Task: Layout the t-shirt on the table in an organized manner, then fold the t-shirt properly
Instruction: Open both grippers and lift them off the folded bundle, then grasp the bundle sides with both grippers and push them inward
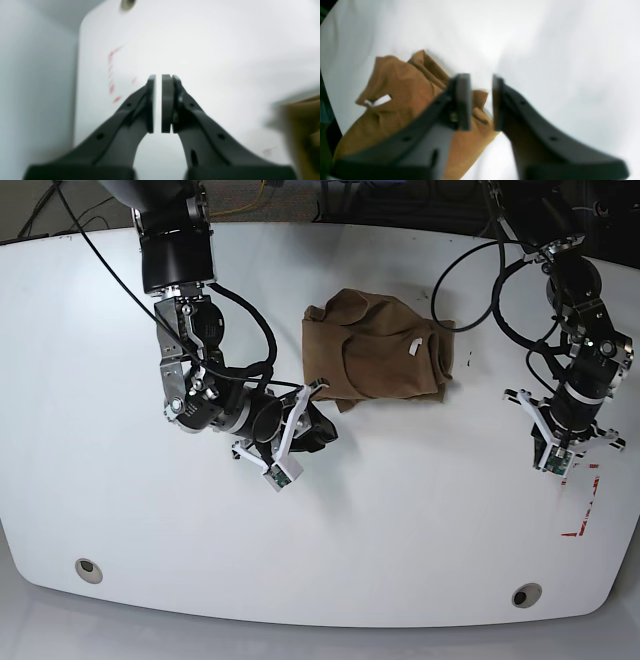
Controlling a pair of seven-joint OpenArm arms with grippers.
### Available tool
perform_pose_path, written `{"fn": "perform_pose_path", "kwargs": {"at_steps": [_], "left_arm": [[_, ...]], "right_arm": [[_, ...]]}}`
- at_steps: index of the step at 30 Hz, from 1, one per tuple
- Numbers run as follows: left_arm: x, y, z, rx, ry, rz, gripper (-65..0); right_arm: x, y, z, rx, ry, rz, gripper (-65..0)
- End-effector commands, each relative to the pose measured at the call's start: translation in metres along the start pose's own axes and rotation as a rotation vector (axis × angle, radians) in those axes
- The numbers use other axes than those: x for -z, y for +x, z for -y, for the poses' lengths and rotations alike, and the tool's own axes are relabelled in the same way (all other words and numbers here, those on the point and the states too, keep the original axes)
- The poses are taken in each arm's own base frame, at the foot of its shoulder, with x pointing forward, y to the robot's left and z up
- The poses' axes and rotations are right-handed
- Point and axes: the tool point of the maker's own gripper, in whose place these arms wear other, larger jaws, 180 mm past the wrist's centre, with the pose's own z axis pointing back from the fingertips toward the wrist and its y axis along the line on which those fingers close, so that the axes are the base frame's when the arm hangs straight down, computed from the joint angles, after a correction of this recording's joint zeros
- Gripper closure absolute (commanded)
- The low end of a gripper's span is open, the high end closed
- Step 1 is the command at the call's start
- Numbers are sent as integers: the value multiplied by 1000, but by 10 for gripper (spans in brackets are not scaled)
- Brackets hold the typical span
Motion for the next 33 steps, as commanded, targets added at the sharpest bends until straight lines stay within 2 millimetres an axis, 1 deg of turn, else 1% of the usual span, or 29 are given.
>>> {"fn": "perform_pose_path", "kwargs": {"at_steps": [1,2,3,4,6,7,9,10,11,15,19,23,26,30,33], "left_arm": [[-1,23,19,2,-43,105,-22],[-1,23,30,6,-69,118,-22],[-1,25,46,13,-110,139,-22],[-2,26,56,18,-136,150,-22],[-5,28,84,28,-209,187,-22],[-6,29,90,30,-225,195,-22],[-11,29,119,37,-300,216,-22],[-13,29,129,39,-325,222,-22],[-16,29,143,41,-363,229,-22],[-27,23,175,34,-448,240,-22],[-38,18,198,24,-510,245,-22],[-45,14,210,12,-542,247,-22],[-48,9,213,4,-549,240,-22],[-48,6,212,6,-547,231,-22],[-49,-3,208,28,-549,209,-22]], "right_arm": [[-5,17,1,-15,3,58,-62],[-4,16,1,-15,0,58,-50],[-4,14,1,-16,-6,55,-37],[-4,12,1,-20,-11,52,-33],[-3,6,5,-30,-35,34,-33],[-2,5,5,-33,-40,29,-33],[1,2,5,-49,-56,16,-33],[2,0,5,-53,-62,8,-33],[3,-5,6,-58,-74,-7,-33],[3,-12,9,-77,-108,-36,-33],[4,-13,11,-86,-121,-38,-33],[4,-12,11,-84,-119,-31,-33],[4,-12,11,-84,-119,-31,-33],[4,-13,11,-83,-119,-32,-33],[4,-14,11,-82,-119,-33,-33]]}}
